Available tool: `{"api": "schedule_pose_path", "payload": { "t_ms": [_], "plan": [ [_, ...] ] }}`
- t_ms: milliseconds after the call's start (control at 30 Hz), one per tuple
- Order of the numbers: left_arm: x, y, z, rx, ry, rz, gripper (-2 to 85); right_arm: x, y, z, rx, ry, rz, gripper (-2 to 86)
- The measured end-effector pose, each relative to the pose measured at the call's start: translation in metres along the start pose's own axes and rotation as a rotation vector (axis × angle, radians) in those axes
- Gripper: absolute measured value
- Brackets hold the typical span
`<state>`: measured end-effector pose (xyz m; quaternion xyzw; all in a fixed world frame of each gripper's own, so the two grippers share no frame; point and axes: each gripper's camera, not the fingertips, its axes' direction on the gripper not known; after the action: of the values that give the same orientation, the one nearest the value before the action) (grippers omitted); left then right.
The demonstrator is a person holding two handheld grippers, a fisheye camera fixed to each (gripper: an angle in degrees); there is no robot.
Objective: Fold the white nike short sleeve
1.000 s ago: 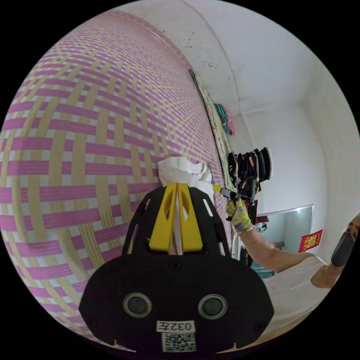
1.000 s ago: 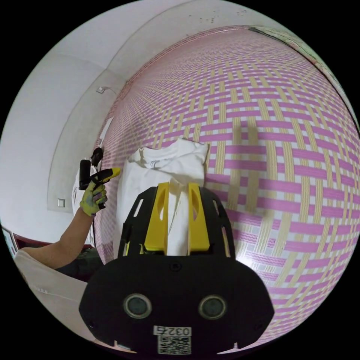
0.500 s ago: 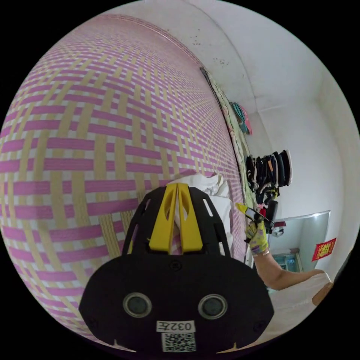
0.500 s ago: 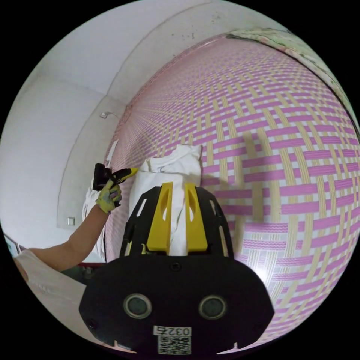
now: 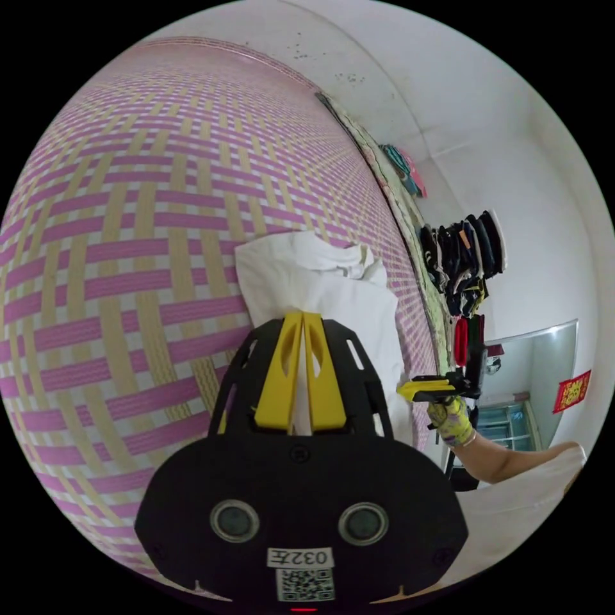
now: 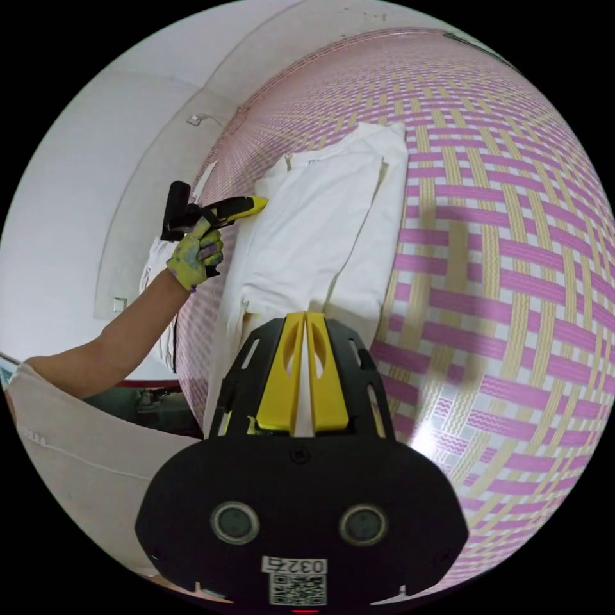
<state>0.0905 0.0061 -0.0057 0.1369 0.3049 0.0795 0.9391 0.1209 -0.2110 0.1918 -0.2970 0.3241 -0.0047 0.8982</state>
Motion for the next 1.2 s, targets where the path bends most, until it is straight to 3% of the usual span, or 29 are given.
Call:
{"api": "schedule_pose_path", "payload": {
  "t_ms": [133, 300, 433, 600, 800, 900, 1000, 1200],
  "plan": [
    [0.044, 0.056, -0.019, -0.017, 0.114, 0.153, -0.9, -0.018, 0.048, -0.024, -0.011, -0.003, -0.039, -0.3],
    [0.076, 0.178, -0.007, -0.139, 0.138, 0.146, -1.0, -0.003, 0.139, -0.034, -0.022, 0.05, 0.104, 5.4],
    [0.109, 0.255, 0.003, -0.146, 0.104, 0.136, -1.1, 0.017, 0.196, -0.039, 0.032, -0.038, 0.211, 6.3],
    [0.113, 0.272, 0.012, -0.108, 0.005, 0.087, -1.0, 0.021, 0.198, -0.026, -0.017, -0.031, 0.126, 3.0],
    [0.115, 0.203, 0.022, -0.1, -0.119, 0.093, -0.9, 0.036, 0.153, -0.035, 0.008, 0.04, 0.063, 2.7],
    [0.105, 0.184, 0.012, -0.069, -0.118, -0.016, -0.7, 0.05, 0.143, -0.048, 0.027, 0.037, 0.11, 5.8],
    [0.101, 0.216, -0.023, 0.066, 0.053, -0.027, 0.2, 0.052, 0.165, -0.064, 0.024, 0.057, 0.093, 8.0],
    [0.073, 0.335, -0.07, 0.031, -0.07, -0.129, 5.0, 0.073, 0.24, -0.061, -0.062, -0.204, 0.149, 9.0]
  ]
}}
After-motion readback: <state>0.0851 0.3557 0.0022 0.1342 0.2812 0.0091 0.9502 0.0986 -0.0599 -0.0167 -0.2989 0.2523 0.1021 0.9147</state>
